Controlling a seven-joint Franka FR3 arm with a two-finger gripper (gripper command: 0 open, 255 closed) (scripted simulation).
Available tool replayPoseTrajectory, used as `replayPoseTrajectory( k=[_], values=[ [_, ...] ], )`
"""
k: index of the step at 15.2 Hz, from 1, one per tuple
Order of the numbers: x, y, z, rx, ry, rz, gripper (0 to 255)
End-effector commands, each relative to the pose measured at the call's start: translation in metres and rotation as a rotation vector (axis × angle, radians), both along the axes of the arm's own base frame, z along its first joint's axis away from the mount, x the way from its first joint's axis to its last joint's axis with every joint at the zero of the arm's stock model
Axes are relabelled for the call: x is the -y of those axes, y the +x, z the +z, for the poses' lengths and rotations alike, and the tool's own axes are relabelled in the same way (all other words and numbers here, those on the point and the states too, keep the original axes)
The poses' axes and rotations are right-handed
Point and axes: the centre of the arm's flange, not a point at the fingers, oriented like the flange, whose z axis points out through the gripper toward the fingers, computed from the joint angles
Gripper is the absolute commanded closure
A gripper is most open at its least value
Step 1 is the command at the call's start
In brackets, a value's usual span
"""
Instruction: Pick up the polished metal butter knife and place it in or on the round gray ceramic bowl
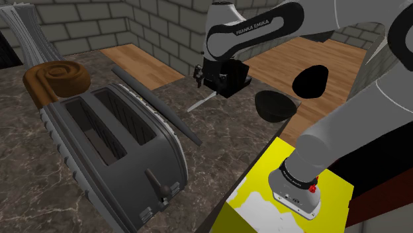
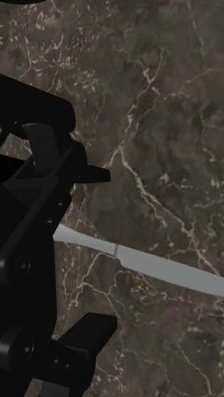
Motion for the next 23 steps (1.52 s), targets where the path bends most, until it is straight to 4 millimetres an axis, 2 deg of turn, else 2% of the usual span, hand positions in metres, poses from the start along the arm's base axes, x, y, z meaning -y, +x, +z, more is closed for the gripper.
replayPoseTrajectory(
  k=[1,3,10,18,19,23],
  values=[
    [0.002,0.018,-0.019,-0.004,0.015,-0.131,0],
    [0.008,0.034,-0.036,-0.007,0.027,-0.24,0],
    [0.008,0.035,-0.073,-0.007,0.027,-0.24,0],
    [0.008,0.035,-0.076,-0.007,0.027,-0.24,0],
    [0.008,0.035,-0.076,-0.007,0.027,-0.24,255],
    [0.008,0.035,-0.076,-0.007,0.027,-0.24,255]
  ],
)
